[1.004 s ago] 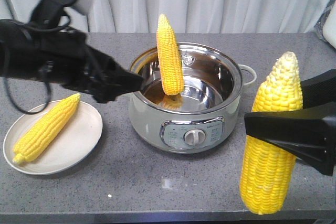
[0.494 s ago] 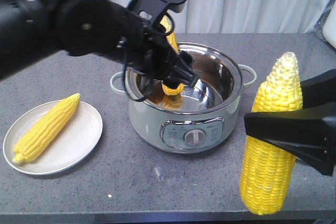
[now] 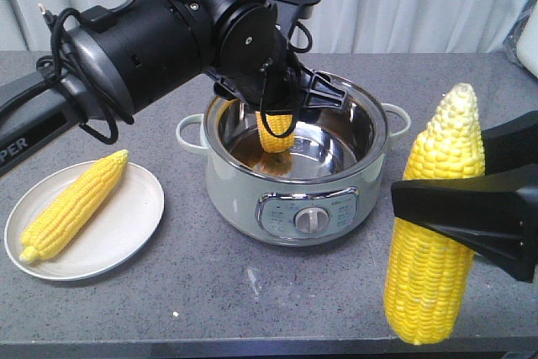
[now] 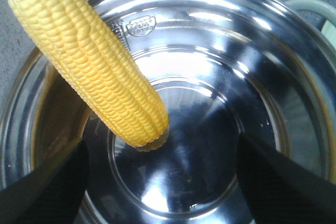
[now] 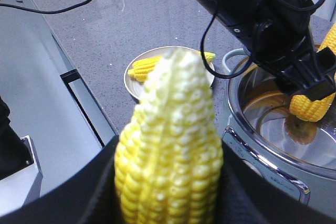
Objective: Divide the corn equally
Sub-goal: 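Reach the left gripper into the pot and grasp the last corn cob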
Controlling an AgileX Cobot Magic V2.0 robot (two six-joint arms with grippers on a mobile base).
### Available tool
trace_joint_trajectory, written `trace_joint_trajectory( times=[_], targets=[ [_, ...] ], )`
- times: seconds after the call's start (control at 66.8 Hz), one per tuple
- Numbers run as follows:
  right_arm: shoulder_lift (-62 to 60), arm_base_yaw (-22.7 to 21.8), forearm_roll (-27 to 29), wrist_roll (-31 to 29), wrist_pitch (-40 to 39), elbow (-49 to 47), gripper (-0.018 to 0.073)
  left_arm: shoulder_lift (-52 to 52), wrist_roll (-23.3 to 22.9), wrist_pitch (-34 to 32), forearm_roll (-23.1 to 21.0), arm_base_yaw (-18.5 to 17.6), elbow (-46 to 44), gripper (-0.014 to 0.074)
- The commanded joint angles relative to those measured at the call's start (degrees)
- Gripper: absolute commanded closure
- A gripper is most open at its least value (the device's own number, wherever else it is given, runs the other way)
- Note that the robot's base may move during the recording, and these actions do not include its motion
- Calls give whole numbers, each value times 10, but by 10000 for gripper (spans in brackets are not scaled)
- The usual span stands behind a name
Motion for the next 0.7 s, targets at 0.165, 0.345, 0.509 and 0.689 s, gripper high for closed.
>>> trace_joint_trajectory(
  times=[0.165, 0.345, 0.509, 0.689],
  targets=[
    [-4, -1, 33, -5, -20, -13, 397, -17, -66, -46, 10, 30, -21, 37],
    [-4, -1, 33, -5, -20, -13, 397, -5, -67, -66, 11, 31, -21, 37],
    [-4, -1, 33, -5, -20, -13, 397, 12, -68, -90, 11, 31, -21, 37],
    [-4, -1, 33, -5, -20, -13, 397, 25, -72, -106, 17, 36, -21, 37]
  ],
)
